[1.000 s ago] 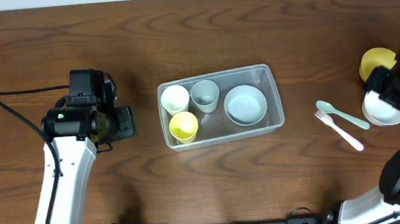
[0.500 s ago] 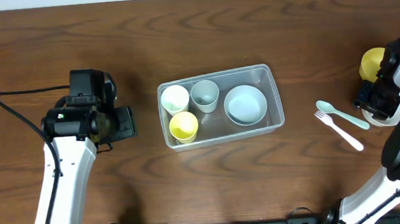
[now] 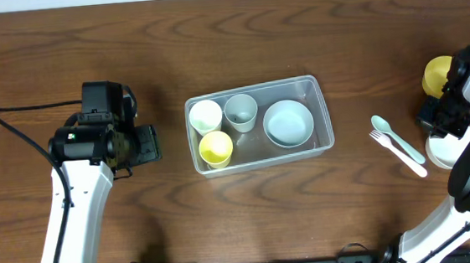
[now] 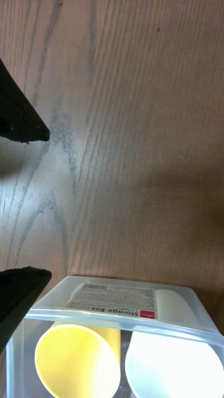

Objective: Pack container
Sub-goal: 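Move the right gripper to the white bowl and grasp it, then stack the white bowl onto the grey bowl in the box, then move the right gripper to the yellow bowl and grasp it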

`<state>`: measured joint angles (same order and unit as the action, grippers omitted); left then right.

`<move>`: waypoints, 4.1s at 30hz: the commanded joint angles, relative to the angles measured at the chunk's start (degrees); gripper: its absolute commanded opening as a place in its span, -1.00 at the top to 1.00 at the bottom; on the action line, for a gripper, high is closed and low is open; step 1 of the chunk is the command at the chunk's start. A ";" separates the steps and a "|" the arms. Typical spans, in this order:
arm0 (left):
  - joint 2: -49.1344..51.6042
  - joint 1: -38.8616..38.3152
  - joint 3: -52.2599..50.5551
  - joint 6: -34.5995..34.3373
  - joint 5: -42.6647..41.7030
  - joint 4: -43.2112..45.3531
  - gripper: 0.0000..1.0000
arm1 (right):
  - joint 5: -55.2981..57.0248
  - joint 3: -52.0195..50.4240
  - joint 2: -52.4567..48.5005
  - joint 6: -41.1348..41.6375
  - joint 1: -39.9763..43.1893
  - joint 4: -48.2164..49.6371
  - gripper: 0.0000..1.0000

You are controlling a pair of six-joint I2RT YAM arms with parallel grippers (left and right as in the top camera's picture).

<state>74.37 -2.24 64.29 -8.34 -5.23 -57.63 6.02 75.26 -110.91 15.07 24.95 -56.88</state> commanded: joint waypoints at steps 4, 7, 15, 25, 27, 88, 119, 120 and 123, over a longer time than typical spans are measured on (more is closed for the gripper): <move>-0.26 0.31 -0.22 0.13 -0.15 -0.13 -0.30 | -3.98 6.58 7.52 -2.29 -0.68 -3.87 0.98; -0.26 0.31 -0.22 0.13 -0.17 -0.13 -0.30 | -11.10 10.82 13.99 -6.78 -2.62 -4.87 0.97; -0.26 0.31 -0.22 0.13 -0.15 -0.11 -0.31 | -19.56 15.10 27.26 -20.11 -19.78 -3.85 0.97; -0.26 0.31 -0.22 0.13 -0.15 -0.55 -0.30 | -14.43 13.20 21.77 -24.98 -43.78 -4.44 0.97; -0.26 0.31 -0.22 0.13 -0.15 -0.52 -0.31 | -14.38 13.05 18.84 -24.98 -46.47 -5.14 0.97; -0.26 0.31 -0.22 0.11 -0.15 -0.09 -0.31 | -5.01 24.24 -4.63 -14.23 -3.21 4.81 -0.47; -0.26 0.31 -0.22 0.13 -0.15 -0.07 -0.31 | -5.01 23.93 -14.91 -14.49 -3.26 2.64 0.89; -0.26 0.31 -0.22 0.13 -0.15 -0.07 -0.30 | -5.01 23.93 -14.91 -14.49 -3.26 2.62 0.92; -0.26 0.31 -0.22 0.13 -0.15 -0.07 -0.31 | -5.01 23.93 -14.91 -14.47 -3.26 2.62 0.97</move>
<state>74.37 -2.24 64.29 -8.34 -5.23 -57.63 1.56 99.26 -125.73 0.64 21.43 -54.19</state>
